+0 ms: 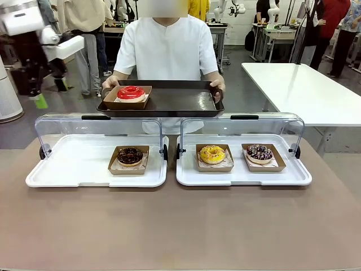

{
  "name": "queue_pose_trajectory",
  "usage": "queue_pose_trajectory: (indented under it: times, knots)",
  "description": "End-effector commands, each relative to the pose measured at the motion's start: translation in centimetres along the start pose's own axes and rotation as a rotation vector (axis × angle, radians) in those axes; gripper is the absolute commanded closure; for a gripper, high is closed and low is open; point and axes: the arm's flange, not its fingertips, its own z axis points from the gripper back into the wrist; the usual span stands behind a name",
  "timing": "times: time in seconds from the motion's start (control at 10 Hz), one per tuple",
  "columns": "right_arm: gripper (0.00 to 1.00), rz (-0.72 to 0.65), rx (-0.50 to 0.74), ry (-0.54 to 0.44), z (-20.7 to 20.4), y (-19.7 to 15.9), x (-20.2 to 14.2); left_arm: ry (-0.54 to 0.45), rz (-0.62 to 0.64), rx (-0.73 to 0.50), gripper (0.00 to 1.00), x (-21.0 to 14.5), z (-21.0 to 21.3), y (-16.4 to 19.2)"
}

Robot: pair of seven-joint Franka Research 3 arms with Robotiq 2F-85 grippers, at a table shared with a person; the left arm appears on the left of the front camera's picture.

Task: Provide the desired donut to the person.
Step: Place the picked Paper togo box onto the Handle tray extended by the person, then pick up and lift the Paper togo box containing the Donut pointed at by the person.

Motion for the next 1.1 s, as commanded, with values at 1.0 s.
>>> queue_pose_trajectory:
  times: [1.0]
  knots:
    - [0.0,0.002,0.002,-0.006,-0.1,0.1,0.1,-0.027,0.058,-0.009,0.0,-3.3,-1.2,-1.2]
